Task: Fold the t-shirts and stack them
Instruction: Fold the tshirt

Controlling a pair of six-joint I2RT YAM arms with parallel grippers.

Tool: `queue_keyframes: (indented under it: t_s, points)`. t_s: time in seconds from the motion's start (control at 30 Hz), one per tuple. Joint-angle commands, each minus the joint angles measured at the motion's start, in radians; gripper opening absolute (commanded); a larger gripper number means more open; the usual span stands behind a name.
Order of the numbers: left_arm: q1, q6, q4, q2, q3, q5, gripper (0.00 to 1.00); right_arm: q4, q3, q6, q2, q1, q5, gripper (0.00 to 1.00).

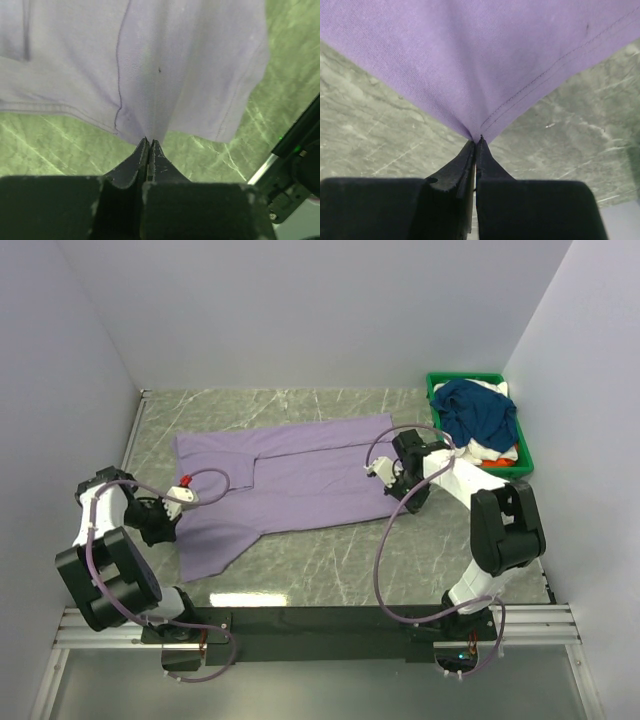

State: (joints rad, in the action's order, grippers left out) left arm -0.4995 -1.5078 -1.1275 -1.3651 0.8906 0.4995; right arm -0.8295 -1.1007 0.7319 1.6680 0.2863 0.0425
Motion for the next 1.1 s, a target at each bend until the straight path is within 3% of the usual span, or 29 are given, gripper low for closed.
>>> queue_keyframes:
  t_s: [0.0, 0.4, 0.67, 1.07]
  points:
    - [-0.011, -0.007, -0.084, -0.018, 0.108, 0.068, 0.01, -0.052, -0.054, 0.032, -0.019, -0.029, 0.007, 0.00]
    - [-0.004, 0.294, -0.034, -0.353, 0.519, 0.229, 0.01, -0.175, -0.539, 0.064, 0.311, -0.061, 0.030, 0.00]
    - [0.036, 0.511, 0.136, -0.514, 0.629, 0.228, 0.01, -0.232, -0.861, 0.063, 0.539, -0.072, -0.006, 0.00]
    - [0.061, 0.704, 0.354, -0.638, 0.628, 0.180, 0.01, -0.138, -0.898, 0.017, 0.644, -0.072, -0.061, 0.00]
